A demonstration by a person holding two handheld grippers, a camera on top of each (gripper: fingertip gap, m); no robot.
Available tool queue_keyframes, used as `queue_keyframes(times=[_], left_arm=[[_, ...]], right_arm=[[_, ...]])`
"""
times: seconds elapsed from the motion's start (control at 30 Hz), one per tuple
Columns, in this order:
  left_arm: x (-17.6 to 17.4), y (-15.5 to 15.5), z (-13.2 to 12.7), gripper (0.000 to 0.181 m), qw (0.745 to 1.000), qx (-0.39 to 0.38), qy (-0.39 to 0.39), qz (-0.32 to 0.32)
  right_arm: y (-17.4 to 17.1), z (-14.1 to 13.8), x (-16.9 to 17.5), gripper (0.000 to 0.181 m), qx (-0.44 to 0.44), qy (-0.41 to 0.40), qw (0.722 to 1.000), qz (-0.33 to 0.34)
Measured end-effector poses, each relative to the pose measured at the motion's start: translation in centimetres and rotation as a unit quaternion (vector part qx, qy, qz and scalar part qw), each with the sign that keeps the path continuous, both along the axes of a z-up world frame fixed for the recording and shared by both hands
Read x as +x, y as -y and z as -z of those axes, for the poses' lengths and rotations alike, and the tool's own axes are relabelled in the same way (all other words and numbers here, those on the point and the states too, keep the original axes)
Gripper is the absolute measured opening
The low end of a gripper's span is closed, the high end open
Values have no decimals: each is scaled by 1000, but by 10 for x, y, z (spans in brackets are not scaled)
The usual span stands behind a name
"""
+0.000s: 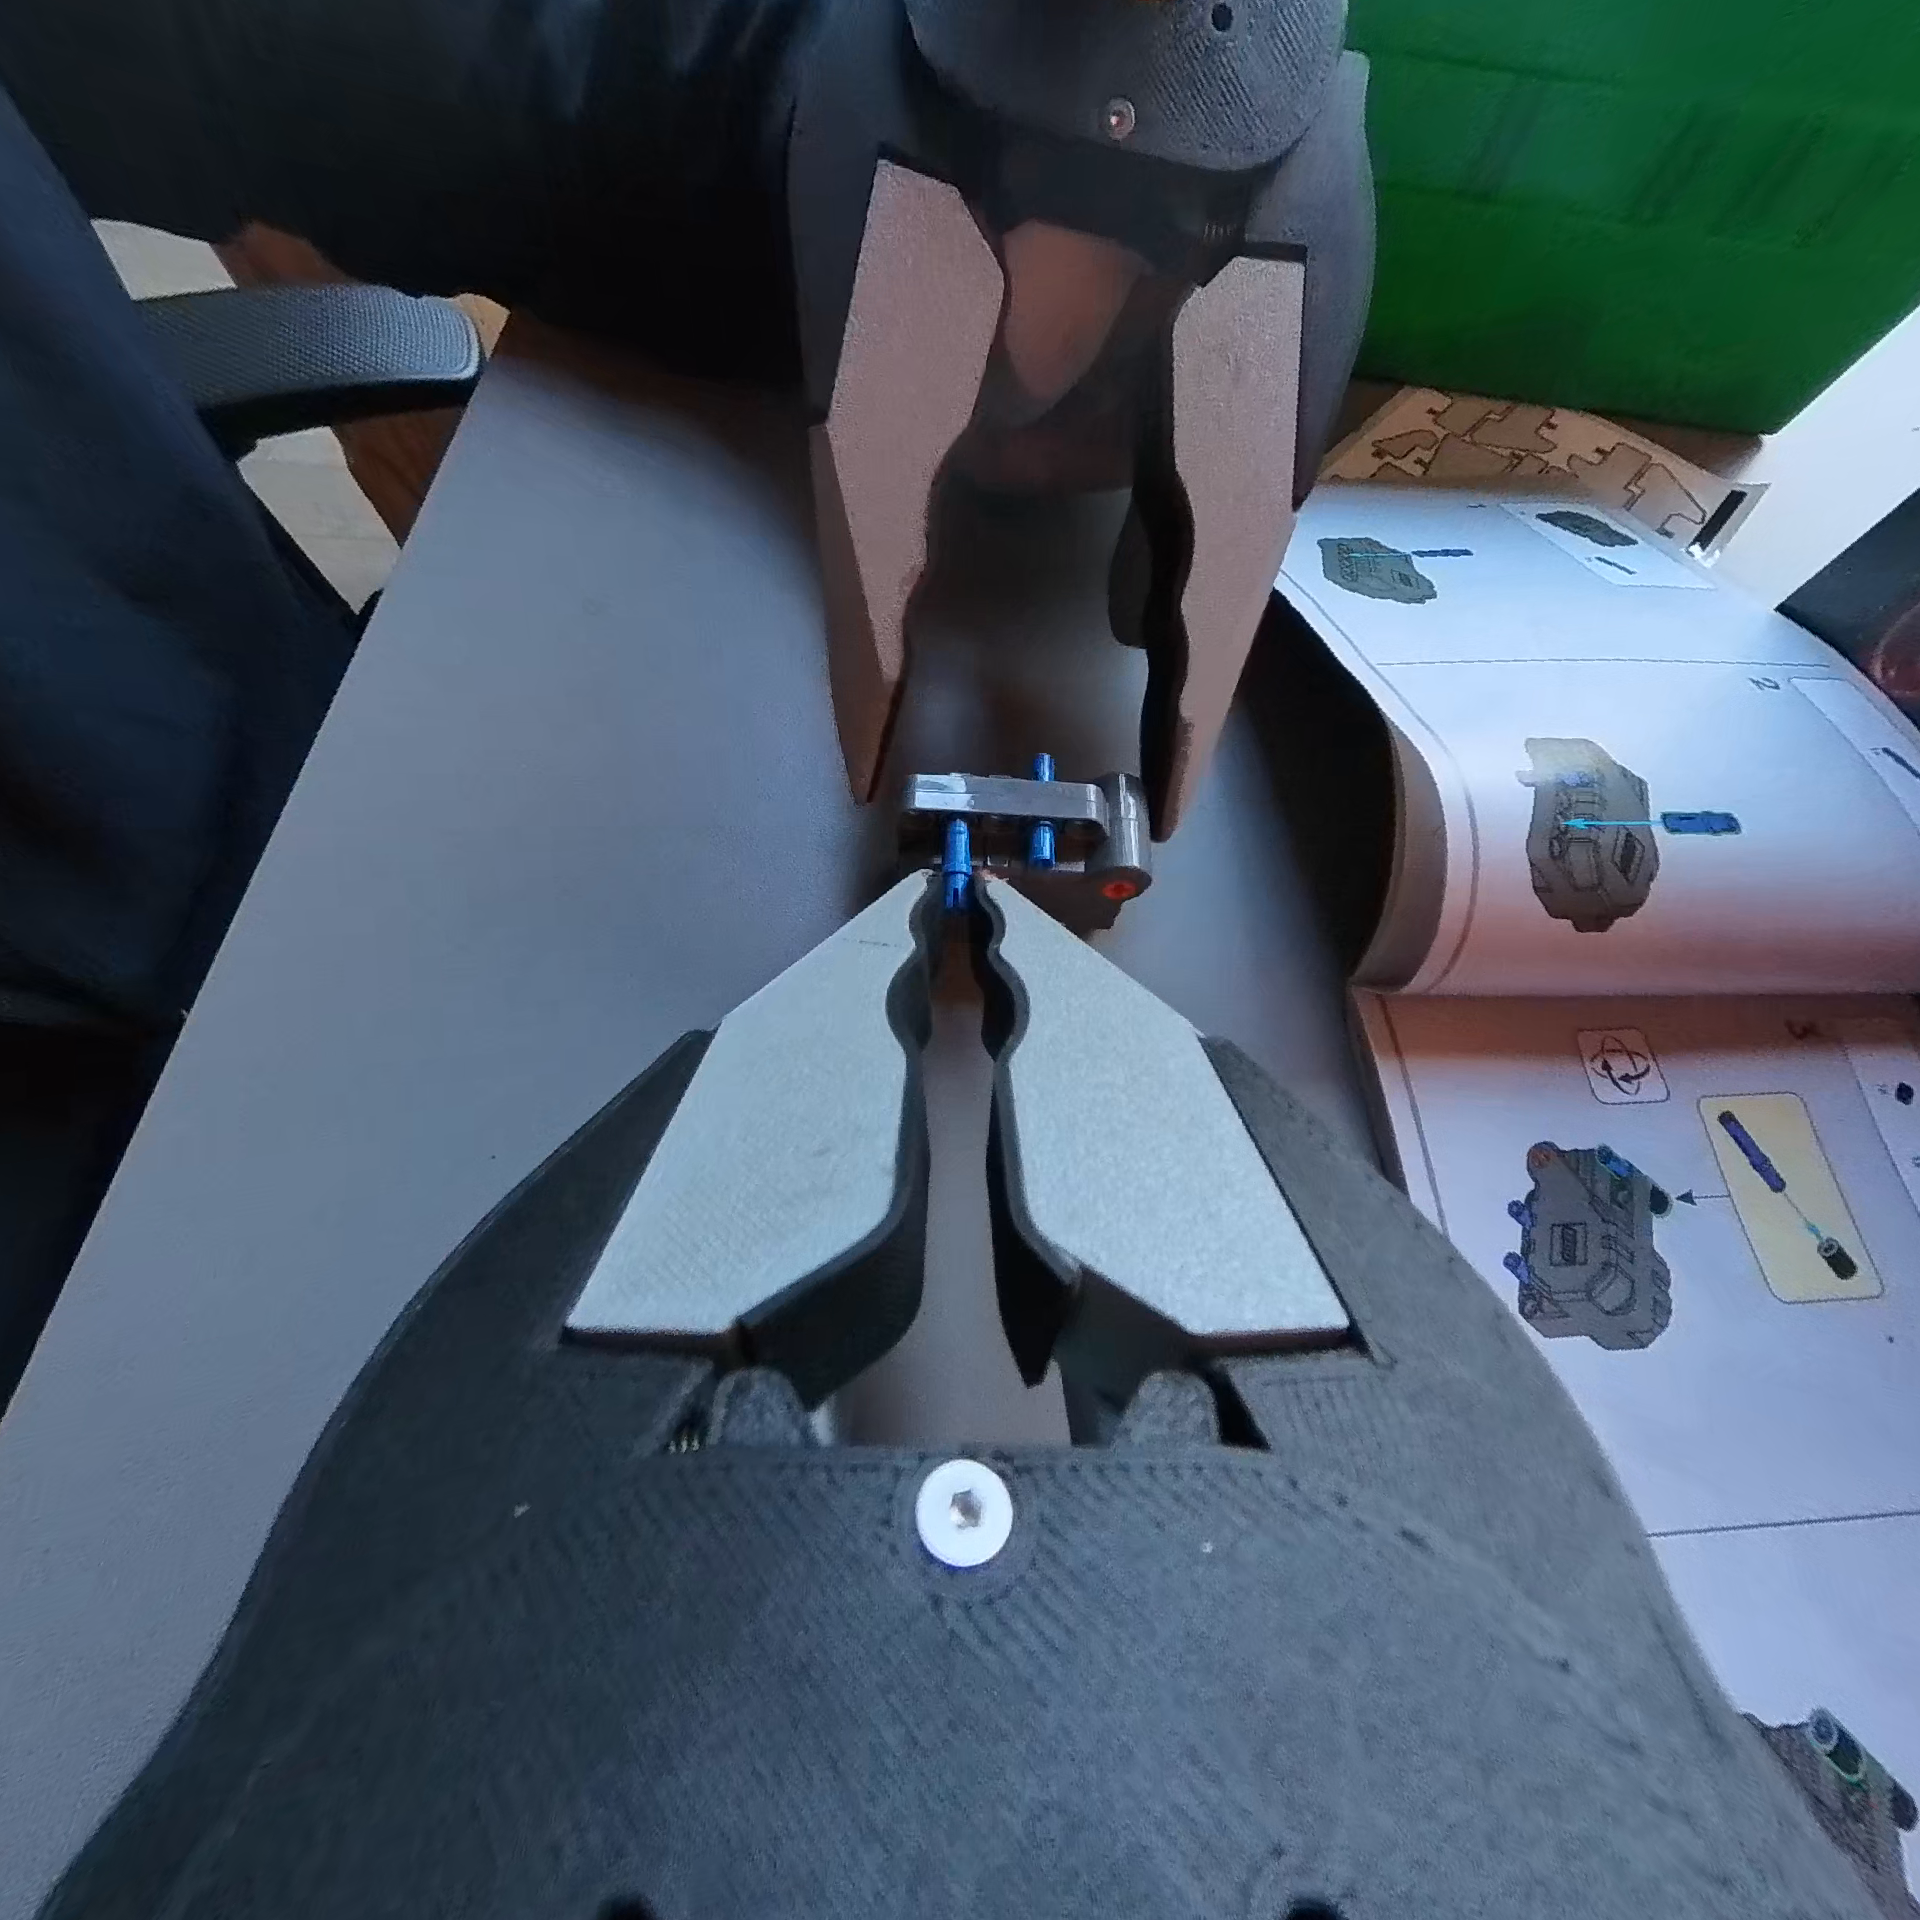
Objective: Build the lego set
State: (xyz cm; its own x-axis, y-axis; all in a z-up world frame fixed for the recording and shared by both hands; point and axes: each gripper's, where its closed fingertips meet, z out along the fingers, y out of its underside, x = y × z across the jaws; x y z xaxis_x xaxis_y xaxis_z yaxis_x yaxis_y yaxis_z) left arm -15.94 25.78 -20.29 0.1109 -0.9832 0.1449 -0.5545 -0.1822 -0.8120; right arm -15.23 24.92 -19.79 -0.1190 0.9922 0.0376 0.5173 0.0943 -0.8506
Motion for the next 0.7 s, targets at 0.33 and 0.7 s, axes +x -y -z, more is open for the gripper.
queue_keyframes(times=[0.33, 0.7], left_arm=[[6, 1, 11, 54, 999, 19, -39, -17], [10, -2, 12, 53, 996, 27, -64, -55]], right_arm=[[3, 0, 2, 1, -10, 3, 1000, -12], [0, 3, 8, 0, -9, 21, 1000, -18]])
